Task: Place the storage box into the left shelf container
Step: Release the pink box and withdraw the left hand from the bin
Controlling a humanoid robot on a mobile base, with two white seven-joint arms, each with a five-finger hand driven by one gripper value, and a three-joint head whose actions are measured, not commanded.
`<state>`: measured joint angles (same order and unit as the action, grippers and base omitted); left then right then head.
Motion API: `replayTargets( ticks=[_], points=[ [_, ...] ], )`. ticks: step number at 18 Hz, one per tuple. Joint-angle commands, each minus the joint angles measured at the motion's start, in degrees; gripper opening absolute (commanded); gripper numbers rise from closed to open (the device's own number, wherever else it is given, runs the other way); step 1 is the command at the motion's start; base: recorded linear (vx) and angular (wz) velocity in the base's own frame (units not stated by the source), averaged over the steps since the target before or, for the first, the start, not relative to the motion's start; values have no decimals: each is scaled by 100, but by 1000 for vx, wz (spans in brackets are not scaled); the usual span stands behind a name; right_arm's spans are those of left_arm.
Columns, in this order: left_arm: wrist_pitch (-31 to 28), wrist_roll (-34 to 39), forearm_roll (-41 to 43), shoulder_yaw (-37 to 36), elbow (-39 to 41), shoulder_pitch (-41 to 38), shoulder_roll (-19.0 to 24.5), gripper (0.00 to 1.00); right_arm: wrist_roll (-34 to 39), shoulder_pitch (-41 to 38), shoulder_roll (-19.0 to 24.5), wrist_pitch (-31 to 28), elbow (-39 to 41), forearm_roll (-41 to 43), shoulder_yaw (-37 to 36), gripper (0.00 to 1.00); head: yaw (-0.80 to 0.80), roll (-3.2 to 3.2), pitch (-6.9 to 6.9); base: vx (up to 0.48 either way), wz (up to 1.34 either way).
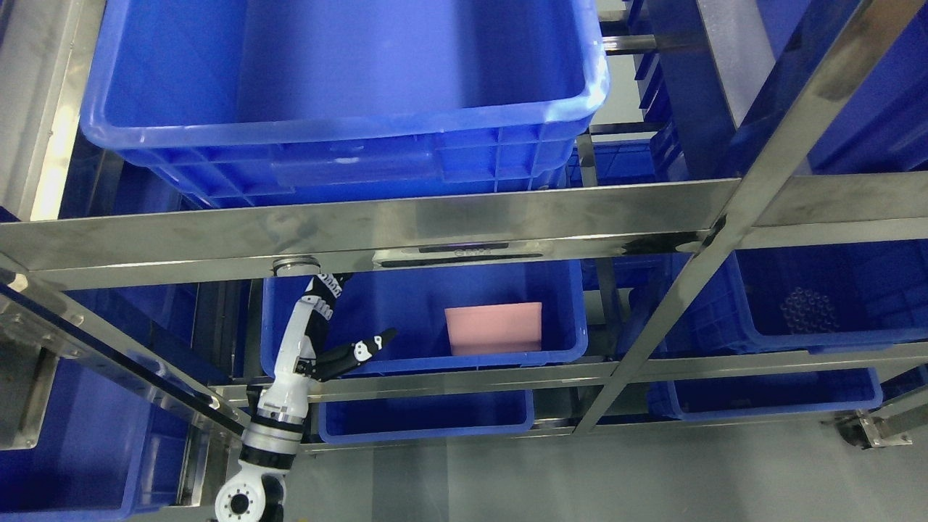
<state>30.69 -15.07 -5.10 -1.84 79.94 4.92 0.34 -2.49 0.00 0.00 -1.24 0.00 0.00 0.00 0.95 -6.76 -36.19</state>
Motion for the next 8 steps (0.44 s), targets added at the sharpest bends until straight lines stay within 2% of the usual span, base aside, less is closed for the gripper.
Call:
replayTargets(
  ticks=[1,8],
  points=[
    [183,452,-96,-335,1173,-729,66,100,3,-53,-100,1,100,-9,-27,100,0,0,0,0,0],
    [60,707,-96,-291,1173,-932,66,100,3,-53,-100,1,100,-9,-27,100,0,0,0,0,0]
  ],
)
